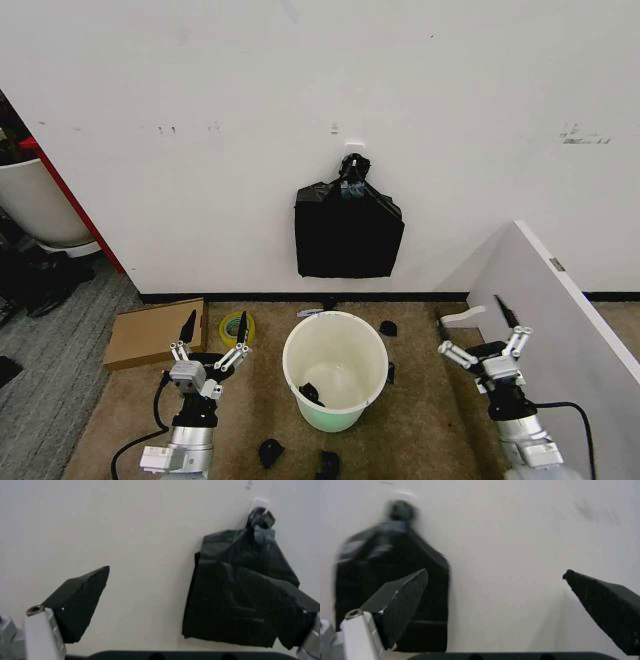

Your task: Place the garbage bag over the trash bin.

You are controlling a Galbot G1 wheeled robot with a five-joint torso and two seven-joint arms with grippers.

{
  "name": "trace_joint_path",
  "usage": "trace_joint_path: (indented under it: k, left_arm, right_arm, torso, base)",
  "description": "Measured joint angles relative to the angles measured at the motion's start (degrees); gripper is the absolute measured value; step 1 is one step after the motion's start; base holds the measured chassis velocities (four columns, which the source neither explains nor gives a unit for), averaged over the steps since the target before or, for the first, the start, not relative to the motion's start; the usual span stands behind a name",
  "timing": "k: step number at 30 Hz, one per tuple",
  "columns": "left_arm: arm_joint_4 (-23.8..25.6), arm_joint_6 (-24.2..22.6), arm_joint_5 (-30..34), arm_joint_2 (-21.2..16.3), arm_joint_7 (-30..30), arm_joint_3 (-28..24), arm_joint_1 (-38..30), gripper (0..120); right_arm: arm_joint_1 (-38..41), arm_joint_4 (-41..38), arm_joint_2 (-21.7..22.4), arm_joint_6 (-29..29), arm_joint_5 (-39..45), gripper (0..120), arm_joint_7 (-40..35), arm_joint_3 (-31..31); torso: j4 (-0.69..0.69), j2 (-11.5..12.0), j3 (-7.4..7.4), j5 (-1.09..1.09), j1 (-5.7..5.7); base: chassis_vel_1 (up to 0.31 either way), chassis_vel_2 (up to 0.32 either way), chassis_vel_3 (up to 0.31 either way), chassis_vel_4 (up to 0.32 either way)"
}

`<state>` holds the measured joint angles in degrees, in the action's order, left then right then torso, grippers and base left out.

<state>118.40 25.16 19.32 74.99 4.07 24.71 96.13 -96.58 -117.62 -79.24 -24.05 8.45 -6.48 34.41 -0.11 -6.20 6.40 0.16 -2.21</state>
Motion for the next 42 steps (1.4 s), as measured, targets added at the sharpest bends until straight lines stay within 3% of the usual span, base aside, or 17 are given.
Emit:
trace_joint_path:
  k: [3, 7, 10, 12, 13, 14, 17, 23, 29, 32, 38, 42]
  left_arm:
    - [-0.42, -0.2, -0.59, 0.12, -0.16, 0.08, -0.42, 100]
    - [-1.21, 2.95, -4.23, 0.65, -0.66, 0.32, -0.74, 100]
    - [-1.55, 4.95, -6.81, 0.77, -1.69, 0.7, -0.83, 100]
    - [-1.88, 5.99, -6.75, 0.68, -3.28, 1.19, -0.92, 100]
    - [-1.81, 6.18, -4.74, 0.47, -5.26, 1.36, -0.8, 100]
    - [-0.85, 5.25, 1.27, -0.06, -8.13, 1.32, -0.12, 100]
    - [-0.12, 3.33, 5.54, -0.29, -8.18, 1.18, 0.27, 100]
    - [-2.37, 4.32, -1.59, 0.24, -4.94, 1.23, -0.81, 100]
    - [-4.2, 8.95, -11.59, 0.61, -3.6, 1.75, -1.44, 100]
    - [-4.01, 8.88, -11.29, 0.51, -3.42, 1.5, -1.4, 100]
    - [-2.23, 7.8, -9.02, 0.77, -0.82, 1.08, 0.33, 100]
    - [-1.4, 7.8, -8.66, 0.77, 0.25, 1.68, 1.48, 100]
  right_arm:
    - [-0.53, -1.29, 0.24, 4.18, 3.8, 100, -3.17, -1.81]
    - [0.08, 0.18, 0.63, 1.03, -0.16, 100, -1.23, -1.67]
    - [0.54, 1.61, 0.87, -2.57, -6.22, 100, 0.13, -1.03]
    - [1.24, 3.03, 0.3, -6.73, -15.24, 100, -0.08, 0.4]
    - [1.84, 3.82, -0.14, -9.22, -20.71, 100, -0.28, 1.37]
    - [2.64, 4.64, -0.83, -12.21, -29.12, 100, -1.27, 2.76]
    - [2.95, 4.63, -1.52, -13.88, -35.75, 100, -2.45, 3.54]
    - [3.58, 3.66, -2.24, -13.82, -37.47, 100, -3.03, 3.35]
    - [2.43, 1.39, -1.27, -5.87, -14.88, 100, -1.78, -1.56]
    - [2.69, 0.87, -1.03, -2.89, -7.91, 100, -1.62, -2.95]
    - [8.25, -1.69, 1.35, 10.68, 18.38, 100, -4.21, -9.16]
    - [14.05, -0.75, 2.15, 13.23, 30.19, 100, -3.53, -11.27]
  torso:
    - [0.0, 0.0, 0.0, -0.01, 0.0]
    - [0.0, 0.0, 0.0, -0.01, 0.0]
    - [0.0, 0.0, 0.0, -0.01, 0.0]
    - [0.0, 0.0, 0.0, -0.01, 0.0]
    - [-0.01, 0.0, 0.0, -0.02, 0.0]
    - [0.01, 0.0, 0.0, -0.01, 0.0]
    - [0.01, 0.0, 0.0, 0.02, 0.0]
    - [0.0, 0.0, 0.0, -0.02, 0.0]
    - [0.0, 0.0, 0.0, -0.01, 0.0]
    - [-0.01, 0.0, 0.0, -0.01, 0.0]
    - [-0.01, 0.0, 0.0, -0.02, 0.0]
    - [0.01, 0.0, 0.0, -0.02, 0.0]
  base:
    - [0.0, 0.0, 0.0, 0.0]
    - [0.0, 0.0, 0.0, 0.0]
    - [0.0, 0.0, 0.0, 0.0]
    - [0.0, 0.0, 0.0, 0.0]
    - [0.0, 0.0, 0.0, 0.0]
    - [0.0, 0.0, 0.0, 0.0]
    - [0.0, 0.0, 0.0, 0.0]
    - [0.0, 0.0, 0.0, 0.0]
    - [0.0, 0.0, 0.0, 0.0]
    - [0.0, 0.0, 0.0, 0.0]
    - [0.0, 0.0, 0.0, 0.0]
    - [0.0, 0.0, 0.0, 0.0]
